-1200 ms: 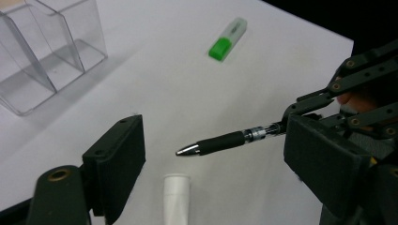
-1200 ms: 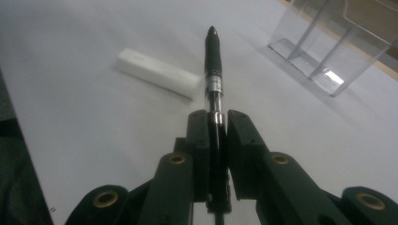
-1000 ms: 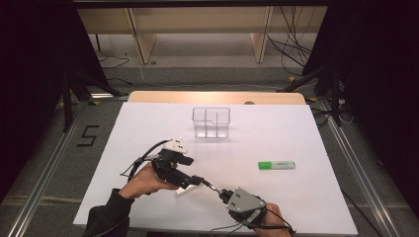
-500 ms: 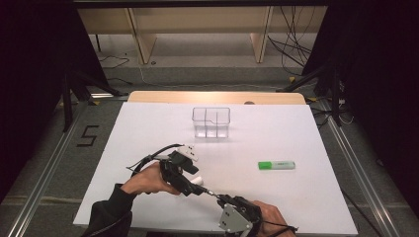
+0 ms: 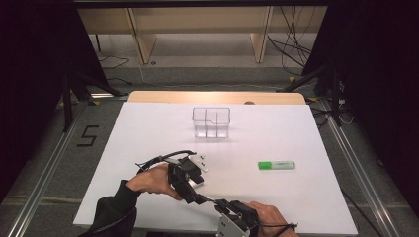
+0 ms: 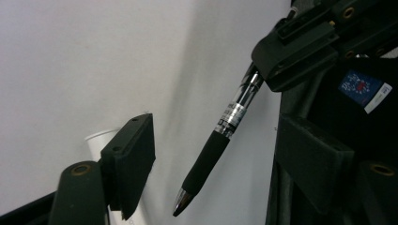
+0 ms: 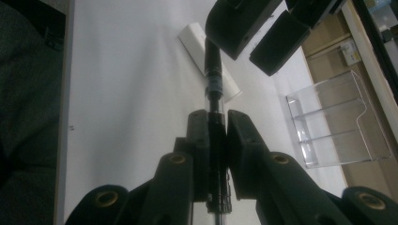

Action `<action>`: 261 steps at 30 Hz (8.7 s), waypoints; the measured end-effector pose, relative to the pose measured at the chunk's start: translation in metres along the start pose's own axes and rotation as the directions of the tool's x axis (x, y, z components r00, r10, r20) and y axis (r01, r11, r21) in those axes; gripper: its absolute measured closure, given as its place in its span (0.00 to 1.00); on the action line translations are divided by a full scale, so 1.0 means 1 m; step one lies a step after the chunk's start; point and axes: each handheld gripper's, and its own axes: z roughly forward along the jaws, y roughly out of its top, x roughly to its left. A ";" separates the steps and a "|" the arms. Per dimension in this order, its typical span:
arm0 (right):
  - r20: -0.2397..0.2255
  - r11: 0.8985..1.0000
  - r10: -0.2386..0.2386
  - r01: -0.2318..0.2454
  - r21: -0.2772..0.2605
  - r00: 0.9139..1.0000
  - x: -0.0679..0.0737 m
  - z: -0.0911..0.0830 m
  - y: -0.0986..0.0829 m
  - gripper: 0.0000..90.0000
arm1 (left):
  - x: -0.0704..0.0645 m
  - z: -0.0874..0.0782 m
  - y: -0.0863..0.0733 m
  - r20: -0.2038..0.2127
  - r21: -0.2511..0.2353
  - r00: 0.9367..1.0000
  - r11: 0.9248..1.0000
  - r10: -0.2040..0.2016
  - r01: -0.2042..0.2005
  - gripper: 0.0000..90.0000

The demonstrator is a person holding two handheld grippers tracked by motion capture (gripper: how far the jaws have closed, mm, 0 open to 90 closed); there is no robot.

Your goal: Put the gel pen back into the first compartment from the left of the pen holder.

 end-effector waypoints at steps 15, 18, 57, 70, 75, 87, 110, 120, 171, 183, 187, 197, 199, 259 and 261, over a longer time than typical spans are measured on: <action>-0.029 0.998 -0.065 0.066 0.005 0.997 0.000 0.001 0.001 0.89 | -0.004 0.011 0.005 0.030 0.085 0.997 0.994 0.066 -0.068 0.41; -0.021 0.999 -0.045 0.045 0.001 0.999 0.001 0.002 0.001 0.89 | -0.005 0.012 0.005 0.029 0.097 0.997 0.993 0.072 -0.074 0.42; 0.460 0.935 0.354 -0.306 -0.178 0.814 -0.017 0.000 -0.009 0.89 | 0.025 -0.012 -0.006 0.210 -0.571 0.846 0.641 -0.491 0.513 0.29; 0.489 0.937 0.350 -0.305 -0.172 0.799 -0.009 0.007 -0.004 0.89 | 0.019 0.007 -0.008 0.340 -0.623 0.764 0.478 -0.548 0.619 0.51; 0.494 0.934 0.357 -0.308 -0.180 0.793 -0.008 0.006 -0.004 0.89 | 0.019 0.010 -0.009 0.402 -0.618 0.736 0.432 -0.544 0.657 0.59; 0.485 0.929 0.369 -0.321 -0.183 0.793 -0.007 0.007 -0.005 0.89 | 0.025 0.015 -0.014 0.488 -0.595 0.703 0.392 -0.517 0.702 0.81; 0.306 0.836 0.549 -0.505 -0.216 0.778 -0.023 -0.006 -0.023 0.49 | 0.042 -0.035 -0.008 0.176 -0.763 0.834 0.463 -0.523 0.452 0.88; 0.239 0.787 0.617 -0.584 -0.200 0.750 -0.026 -0.006 -0.033 0.42 | 0.071 -0.079 -0.013 0.020 -0.811 0.802 0.460 -0.597 0.362 0.88; 0.126 0.699 0.714 -0.698 -0.154 0.688 -0.029 -0.005 -0.047 0.25 | 0.159 -0.083 0.039 -0.372 -0.682 0.674 0.681 -0.638 0.268 0.87; 0.125 0.700 0.714 -0.697 -0.155 0.689 -0.028 -0.005 -0.047 0.26 | 0.167 -0.068 0.037 -0.339 -0.655 0.684 0.684 -0.646 0.322 0.87; 0.123 0.700 0.714 -0.698 -0.151 0.689 -0.028 -0.005 -0.047 0.26 | 0.169 -0.064 0.037 -0.338 -0.636 0.688 0.694 -0.642 0.336 0.87; 0.117 0.698 0.716 -0.701 -0.151 0.688 -0.028 -0.003 -0.048 0.26 | 0.173 -0.057 0.035 -0.331 -0.610 0.699 0.709 -0.634 0.354 0.86; 0.117 0.697 0.717 -0.701 -0.152 0.688 -0.028 -0.003 -0.048 0.26 | 0.174 -0.056 0.034 -0.326 -0.612 0.702 0.707 -0.634 0.354 0.83; 0.147 0.494 0.857 -0.869 0.037 0.494 -0.149 -0.016 -0.135 0.40 | 0.038 -0.026 -0.072 -0.224 -0.691 0.825 0.681 -0.518 0.240 0.22; 0.165 0.483 0.860 -0.874 0.046 0.484 -0.152 -0.013 -0.140 0.46 | 0.032 -0.024 -0.074 -0.223 -0.696 0.832 0.681 -0.507 0.228 0.22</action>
